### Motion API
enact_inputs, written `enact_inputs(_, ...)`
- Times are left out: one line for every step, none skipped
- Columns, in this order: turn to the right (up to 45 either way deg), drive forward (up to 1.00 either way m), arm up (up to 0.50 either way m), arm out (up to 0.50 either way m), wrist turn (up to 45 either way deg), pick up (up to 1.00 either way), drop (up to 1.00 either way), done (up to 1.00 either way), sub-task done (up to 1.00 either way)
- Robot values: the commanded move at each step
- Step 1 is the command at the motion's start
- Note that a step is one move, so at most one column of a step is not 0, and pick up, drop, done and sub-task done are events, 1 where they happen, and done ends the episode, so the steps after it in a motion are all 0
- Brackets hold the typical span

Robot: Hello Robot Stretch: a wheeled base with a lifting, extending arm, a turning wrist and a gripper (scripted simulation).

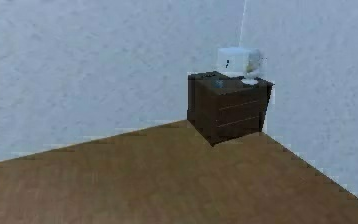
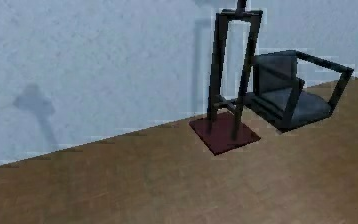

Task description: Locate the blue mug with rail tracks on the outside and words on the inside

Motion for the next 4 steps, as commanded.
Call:
enact_inputs(0.0, 1.0, 0.0, 0.0, 0.0, 0.0, 0.0, 0.0, 0.0)
enact_inputs(0.0, 0.2, 0.0, 0.0, 0.0, 0.0, 0.0, 0.0, 0.0)
enact_inputs(24.0, 0.0, 0.0, 0.0, 0.0, 0.0, 0.0, 0.0, 0.0)
enact_inputs(0.0, 0.0, 0.0, 0.0, 0.0, 0.0, 0.0, 1.0, 0.0)
